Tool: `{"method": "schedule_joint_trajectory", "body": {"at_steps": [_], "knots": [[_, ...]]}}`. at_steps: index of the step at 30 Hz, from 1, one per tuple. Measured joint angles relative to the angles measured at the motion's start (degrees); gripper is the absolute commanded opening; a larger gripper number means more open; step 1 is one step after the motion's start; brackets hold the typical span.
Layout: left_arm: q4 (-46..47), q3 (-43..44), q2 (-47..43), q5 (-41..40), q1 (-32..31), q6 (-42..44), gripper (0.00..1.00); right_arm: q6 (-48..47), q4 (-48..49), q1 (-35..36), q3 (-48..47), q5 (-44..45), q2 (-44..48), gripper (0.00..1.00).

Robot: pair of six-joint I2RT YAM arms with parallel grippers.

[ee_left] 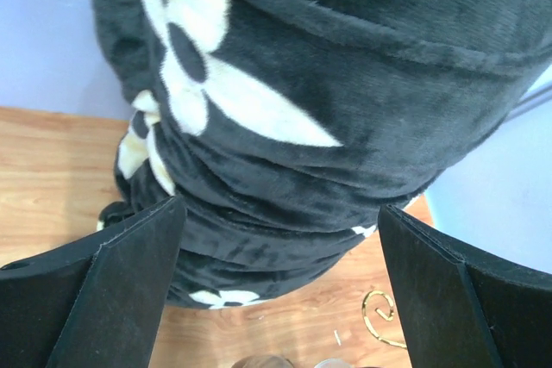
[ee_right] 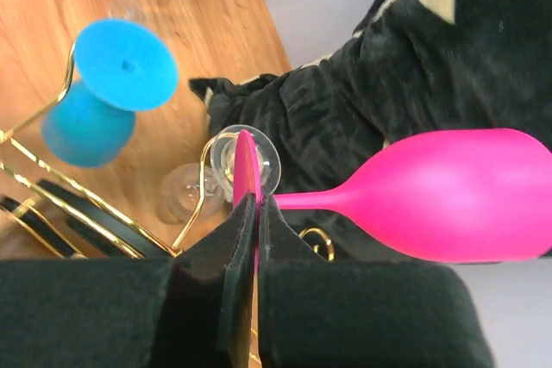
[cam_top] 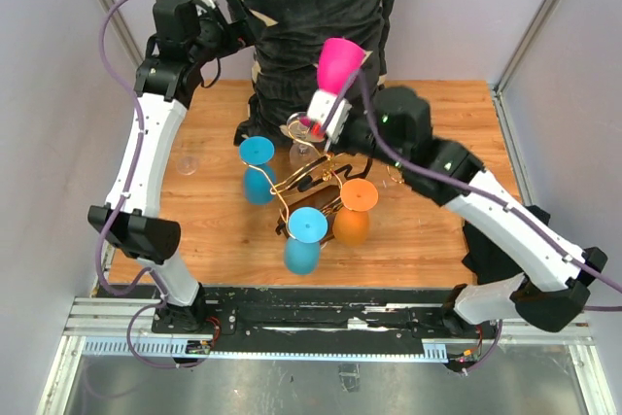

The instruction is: Take the wine glass off the wine glass rack

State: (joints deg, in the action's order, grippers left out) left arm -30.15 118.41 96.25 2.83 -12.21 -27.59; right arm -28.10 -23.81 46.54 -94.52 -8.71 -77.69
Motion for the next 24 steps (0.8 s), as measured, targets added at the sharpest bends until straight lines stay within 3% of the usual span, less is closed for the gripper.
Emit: {"method": "schedule_joint_trajectory", "body": {"at_steps": [4,10,17,24], "knots": [[-2.6,6.9,3.8,5.6,0.0,2.6,1.0,-17.8,4.7,8.4,6.8,9.2,1.2,0.01],[-2.6,8.1,3.8,14.0,0.0,3.9,1.0,-37.7,9.9,15.3,10.6,17.5,-3.5,0.01],[-2.6,5.0,1.7,20.4,0.0,4.5,1.0,-46.8,12.3,16.8,9.1,21.3,-9.1,0.01],[-3.0,3.7,-3.0,18.8,0.0,6.1,1.0,-48.8,12.2,16.9,5.2,22.4,-11.3,0.01]]}}
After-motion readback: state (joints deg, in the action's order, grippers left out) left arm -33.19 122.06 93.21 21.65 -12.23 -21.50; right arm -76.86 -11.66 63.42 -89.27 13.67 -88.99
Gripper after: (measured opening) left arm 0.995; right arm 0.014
